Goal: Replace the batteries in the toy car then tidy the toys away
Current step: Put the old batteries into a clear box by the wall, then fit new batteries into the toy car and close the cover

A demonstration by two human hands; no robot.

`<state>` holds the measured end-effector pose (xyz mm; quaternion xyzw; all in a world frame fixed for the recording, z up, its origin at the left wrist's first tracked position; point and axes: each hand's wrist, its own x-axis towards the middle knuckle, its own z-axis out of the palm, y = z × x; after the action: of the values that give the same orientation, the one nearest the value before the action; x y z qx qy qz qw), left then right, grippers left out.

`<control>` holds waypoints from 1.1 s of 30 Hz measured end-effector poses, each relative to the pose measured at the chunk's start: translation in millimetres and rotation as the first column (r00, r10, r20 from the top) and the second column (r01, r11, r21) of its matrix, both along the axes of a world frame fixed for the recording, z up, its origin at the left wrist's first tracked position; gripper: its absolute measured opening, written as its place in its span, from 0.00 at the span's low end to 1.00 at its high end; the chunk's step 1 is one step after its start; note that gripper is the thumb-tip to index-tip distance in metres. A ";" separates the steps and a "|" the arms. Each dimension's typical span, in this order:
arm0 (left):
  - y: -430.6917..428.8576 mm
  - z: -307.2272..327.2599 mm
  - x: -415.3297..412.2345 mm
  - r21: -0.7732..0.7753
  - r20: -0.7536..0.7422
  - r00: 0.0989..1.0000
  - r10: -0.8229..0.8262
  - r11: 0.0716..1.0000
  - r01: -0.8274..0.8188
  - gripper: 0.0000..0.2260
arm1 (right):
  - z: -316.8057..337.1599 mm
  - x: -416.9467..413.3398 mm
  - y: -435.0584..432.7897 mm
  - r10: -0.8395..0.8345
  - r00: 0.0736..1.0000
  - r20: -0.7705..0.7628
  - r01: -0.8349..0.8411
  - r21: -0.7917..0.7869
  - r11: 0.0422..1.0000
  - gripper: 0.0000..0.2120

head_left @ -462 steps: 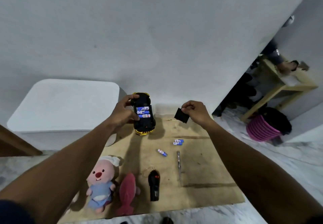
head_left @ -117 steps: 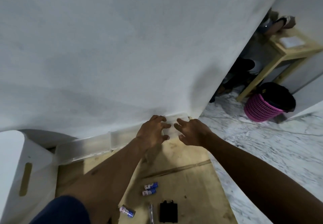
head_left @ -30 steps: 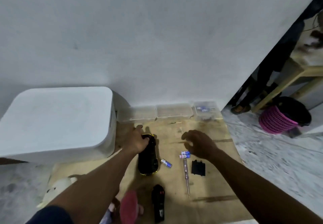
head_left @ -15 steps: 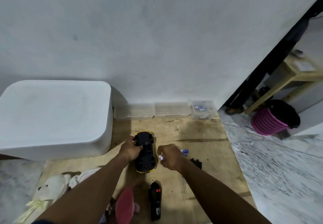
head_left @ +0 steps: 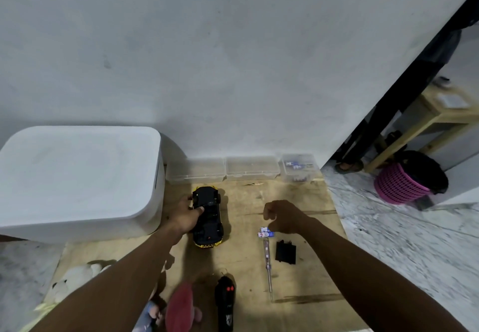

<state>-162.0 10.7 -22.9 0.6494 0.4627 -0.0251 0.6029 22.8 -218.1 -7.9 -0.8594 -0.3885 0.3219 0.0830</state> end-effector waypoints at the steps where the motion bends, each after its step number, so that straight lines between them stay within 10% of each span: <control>1: -0.2 1.3 0.4 -0.005 0.003 1.000 -0.006 1.000 0.006 0.20 | -4.1 -0.3 -0.6 0.056 0.998 0.018 -0.056 -0.037 0.998 0.10; 18: 0.3 3.4 -3.9 -0.045 0.059 0.998 0.028 0.999 -0.025 0.19 | -38.3 0.9 15.4 0.234 0.959 0.159 -0.224 -0.079 0.971 0.06; 33: 2.5 34.7 -0.8 -0.154 0.148 0.987 0.068 0.987 -0.045 0.16 | -32.6 6.6 27.6 0.014 0.997 0.071 -0.029 0.219 0.975 0.07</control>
<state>-162.8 13.2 11.7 0.5888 0.4303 0.0069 0.6842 29.4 -190.4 -40.5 -0.8512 -0.4337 0.2481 0.1607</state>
